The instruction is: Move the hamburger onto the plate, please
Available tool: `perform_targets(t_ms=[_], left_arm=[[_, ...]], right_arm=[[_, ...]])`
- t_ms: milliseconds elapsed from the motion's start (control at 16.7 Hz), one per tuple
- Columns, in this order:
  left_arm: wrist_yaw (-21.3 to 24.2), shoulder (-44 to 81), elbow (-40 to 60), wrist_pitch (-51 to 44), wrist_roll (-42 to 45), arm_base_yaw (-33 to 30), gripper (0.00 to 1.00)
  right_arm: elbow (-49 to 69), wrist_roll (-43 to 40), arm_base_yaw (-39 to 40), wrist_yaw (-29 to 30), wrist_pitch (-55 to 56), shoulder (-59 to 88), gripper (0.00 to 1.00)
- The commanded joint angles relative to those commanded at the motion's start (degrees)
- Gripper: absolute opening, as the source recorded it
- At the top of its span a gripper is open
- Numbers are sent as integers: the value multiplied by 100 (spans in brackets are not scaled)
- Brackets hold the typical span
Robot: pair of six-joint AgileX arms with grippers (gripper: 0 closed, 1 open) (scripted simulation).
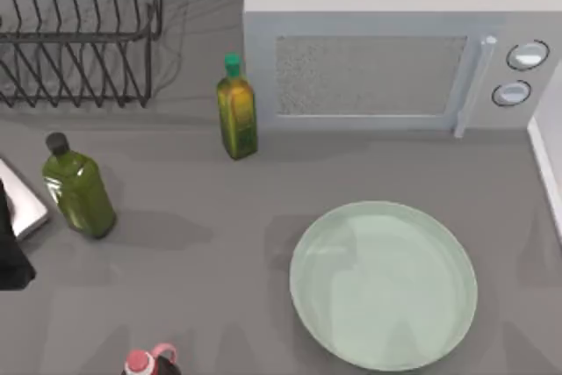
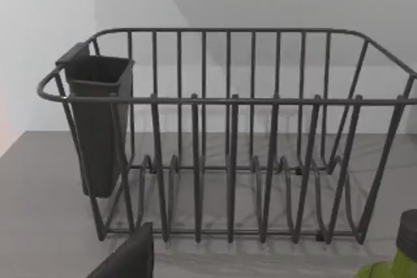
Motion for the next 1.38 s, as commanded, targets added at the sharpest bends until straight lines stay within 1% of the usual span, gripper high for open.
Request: perform_targets(t_ms=[180,360,540,1020,1200,1380], left_arm=[[0,0,0,0,0,0,100],[0,0,0,0,0,0,100],[0,0,0,0,0,0,100],[0,0,0,0,0,0,100],[0,0,0,0,0,0,100],[0,0,0,0,0,0,100]], right_arm=[[60,-72,1,1,-70,73,100],[474,-598,20,2,-572,627,100],[1142,-1501,60,-5,-1449,1737,100],[3123,-4331,180,-17,-4315,5835,100],[3751,-5152,211,-13,-5092,6846,100],[4179,-5672,230,-8,-5553,7465,100]])
